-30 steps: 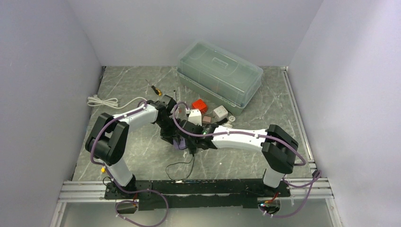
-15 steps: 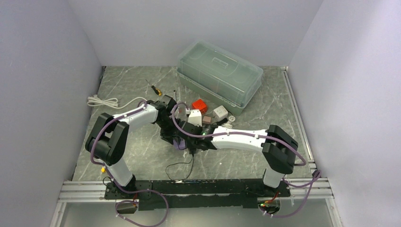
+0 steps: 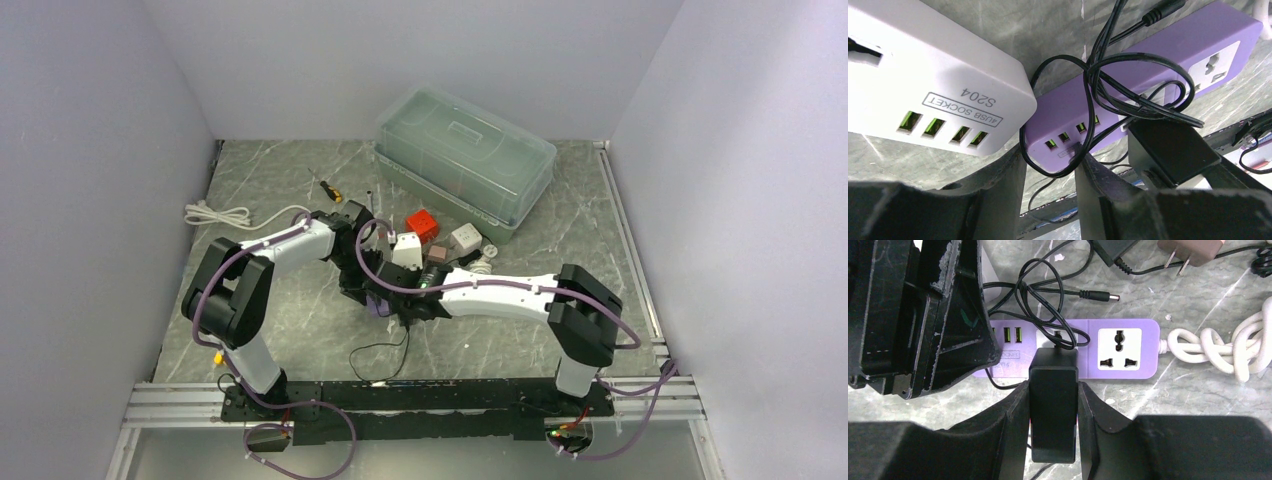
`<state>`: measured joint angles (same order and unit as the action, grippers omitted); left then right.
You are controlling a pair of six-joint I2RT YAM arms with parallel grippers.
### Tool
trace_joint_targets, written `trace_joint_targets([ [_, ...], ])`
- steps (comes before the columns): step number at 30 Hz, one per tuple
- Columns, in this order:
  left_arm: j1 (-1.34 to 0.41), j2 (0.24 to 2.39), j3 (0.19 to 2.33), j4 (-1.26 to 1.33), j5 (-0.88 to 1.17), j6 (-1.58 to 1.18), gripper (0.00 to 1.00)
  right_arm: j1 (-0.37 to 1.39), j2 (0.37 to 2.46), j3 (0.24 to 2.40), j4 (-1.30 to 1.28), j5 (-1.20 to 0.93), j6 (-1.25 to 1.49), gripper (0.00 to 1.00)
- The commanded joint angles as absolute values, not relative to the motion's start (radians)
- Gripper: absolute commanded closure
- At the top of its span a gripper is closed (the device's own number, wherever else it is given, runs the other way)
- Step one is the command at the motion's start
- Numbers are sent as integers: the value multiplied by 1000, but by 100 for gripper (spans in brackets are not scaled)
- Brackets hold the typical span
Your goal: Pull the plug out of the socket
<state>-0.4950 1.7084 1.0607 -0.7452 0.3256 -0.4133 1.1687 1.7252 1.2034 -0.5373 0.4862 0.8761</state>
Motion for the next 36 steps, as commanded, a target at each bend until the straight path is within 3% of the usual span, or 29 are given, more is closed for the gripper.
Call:
trace_joint_targets([
  [1,-503,1737,1060,-723,254,-402,57,1215,1755,1293,-551,521,909,88],
  [19,-503,1696,1053,-714,228,-410,53,1193,1531,1282,-585,615,845,87],
  [24,-502,1607,1057,-695,202,-396,29,1062,1446,1239,-546,598,731,85],
  [28,-496,1457,1045,-656,178,-367,9,887,1420,1187,-438,463,564,84],
  [36,-388,1190,971,-559,137,-384,2,719,1523,1110,-280,308,368,85],
])
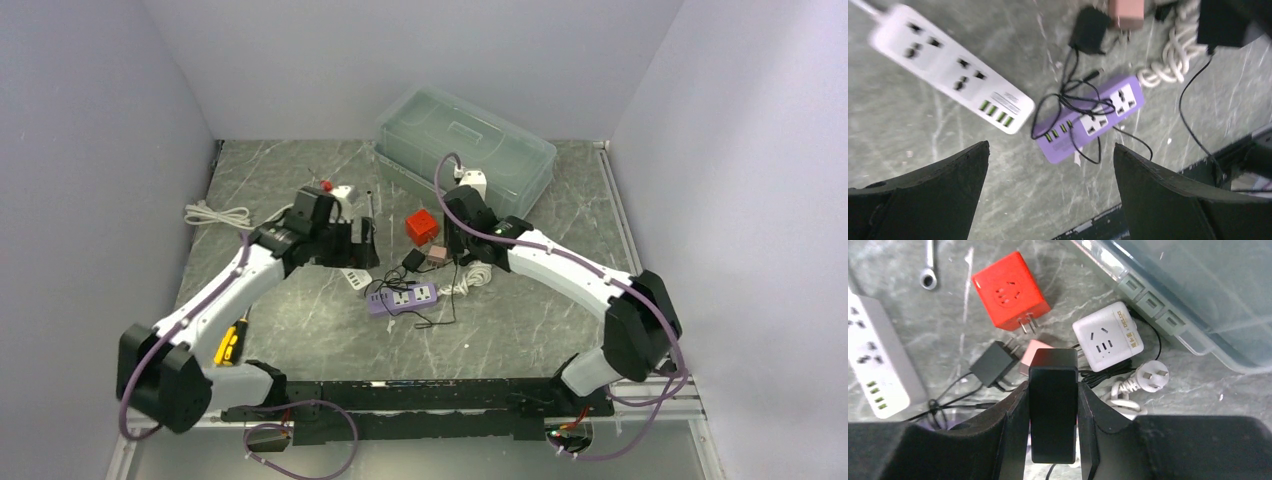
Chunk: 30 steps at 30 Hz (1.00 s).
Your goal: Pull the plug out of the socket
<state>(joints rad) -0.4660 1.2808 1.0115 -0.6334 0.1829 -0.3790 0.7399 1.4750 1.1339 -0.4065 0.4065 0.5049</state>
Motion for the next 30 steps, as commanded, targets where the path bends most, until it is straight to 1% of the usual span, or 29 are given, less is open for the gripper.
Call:
trace_joint_targets([
  [1,-361,1169,963,-552,137,-394,2,715,1533,1101,-262,300,356,85],
  [5,-284,1126,957,-556,128,-416,2,709,1556,1066,-192,256,336,83],
  [8,-264,1113,960,-571,112,-416,2,707,1591,1064,-185,257,338,77],
  [10,-256,1104,961,-583,85,-416,2,706,1604,1067,-195,270,343,67],
  [13,-250,1088,963,-602,41,-422,2,705,1600,1062,-196,275,344,45],
  [16,-245,1061,958,-605,5,-426,1,706,1572,1055,-197,274,336,28],
  [17,-241,1052,957,-604,3,-428,1,705,1562,1055,-201,270,331,23],
  [23,-222,1005,951,-604,-49,-432,1,701,1462,1055,-248,250,306,9],
  [27,-197,957,937,-579,-43,-419,1,662,1348,1021,-291,211,300,4],
  [30,-177,924,939,-572,-38,-406,1,577,1216,971,-306,141,306,4],
])
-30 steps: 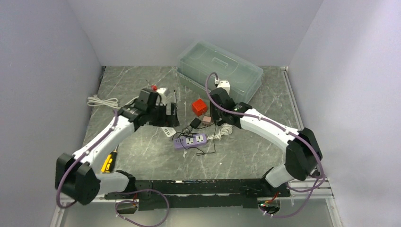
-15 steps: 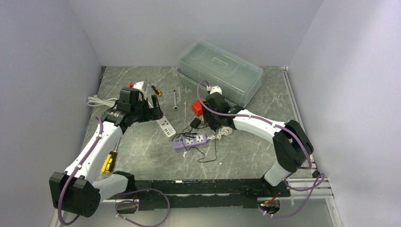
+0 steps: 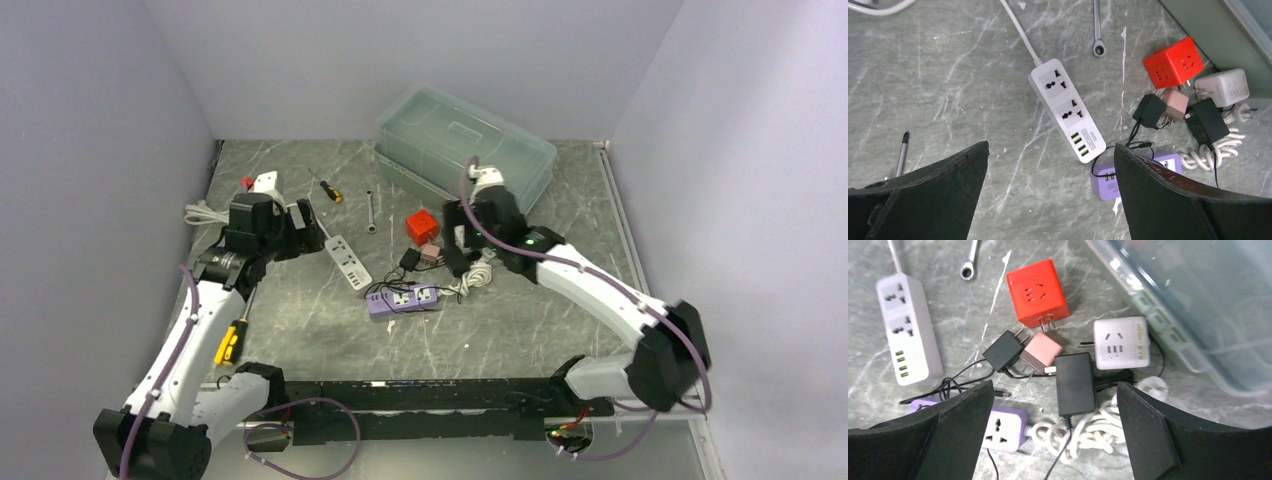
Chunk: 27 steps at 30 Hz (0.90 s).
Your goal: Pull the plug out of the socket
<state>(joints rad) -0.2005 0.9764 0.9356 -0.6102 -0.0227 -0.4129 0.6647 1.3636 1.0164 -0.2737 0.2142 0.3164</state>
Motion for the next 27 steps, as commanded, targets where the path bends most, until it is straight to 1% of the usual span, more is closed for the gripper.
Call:
trace_joint_targets([
  [1,-173,912,940,-569,-35,-397,1,547,1174,952,-307,121,305,4],
  [5,-168,832,928,-529,-27,-341,1,416,1002,861,-296,104,279,2],
  [8,-166,754,911,-493,-27,-299,0,349,876,805,-272,160,262,1],
  [13,-166,648,878,-462,-64,-248,0,342,657,652,-126,311,243,1],
  [17,-166,621,872,-477,-130,-230,0,341,511,552,-64,391,228,0],
  [21,-166,628,877,-480,-140,-237,0,342,469,526,-48,406,222,0],
  [27,-166,633,878,-488,-145,-242,0,342,507,540,-57,408,222,0],
])
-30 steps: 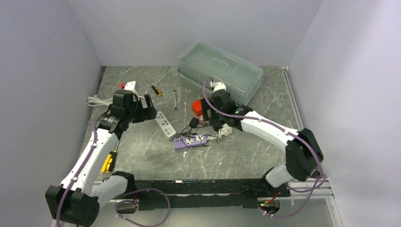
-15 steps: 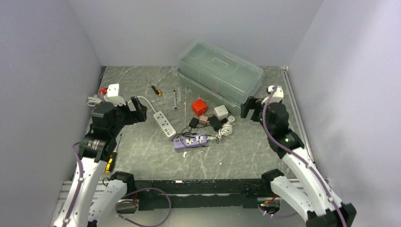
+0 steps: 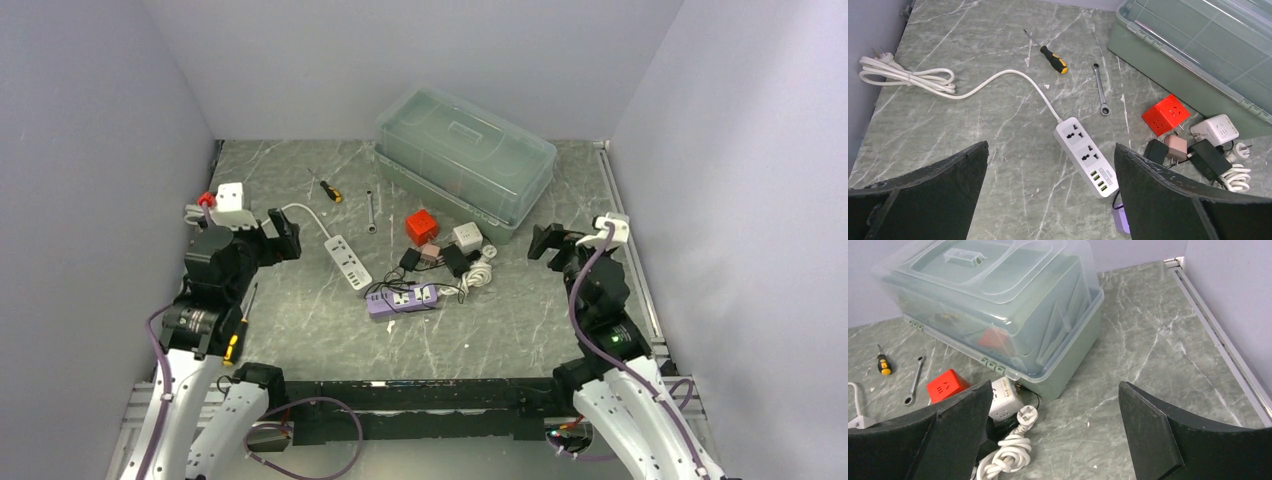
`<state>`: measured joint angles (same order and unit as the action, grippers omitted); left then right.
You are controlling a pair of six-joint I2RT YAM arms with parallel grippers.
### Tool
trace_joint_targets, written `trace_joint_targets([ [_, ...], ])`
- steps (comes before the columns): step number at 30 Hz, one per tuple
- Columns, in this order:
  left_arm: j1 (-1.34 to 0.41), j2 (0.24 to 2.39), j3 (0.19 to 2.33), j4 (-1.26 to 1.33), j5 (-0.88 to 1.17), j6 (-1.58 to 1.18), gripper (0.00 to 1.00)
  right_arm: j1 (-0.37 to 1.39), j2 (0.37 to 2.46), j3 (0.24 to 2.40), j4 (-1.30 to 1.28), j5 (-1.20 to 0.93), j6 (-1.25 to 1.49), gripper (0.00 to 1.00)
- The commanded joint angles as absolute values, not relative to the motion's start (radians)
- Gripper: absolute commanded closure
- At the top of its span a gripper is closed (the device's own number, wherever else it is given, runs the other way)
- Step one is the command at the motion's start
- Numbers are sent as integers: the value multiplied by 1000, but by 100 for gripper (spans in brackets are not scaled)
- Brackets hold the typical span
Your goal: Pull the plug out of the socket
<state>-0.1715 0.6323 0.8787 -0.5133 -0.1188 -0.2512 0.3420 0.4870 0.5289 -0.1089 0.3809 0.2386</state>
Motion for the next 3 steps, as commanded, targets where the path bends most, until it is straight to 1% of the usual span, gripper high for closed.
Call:
trace_joint_targets([
  [1,-166,633,877,-488,-145,-242,0,342,509,540,-58,407,222,0],
  [3,-166,634,877,-488,-143,-242,0,342,509,538,-57,406,222,0],
])
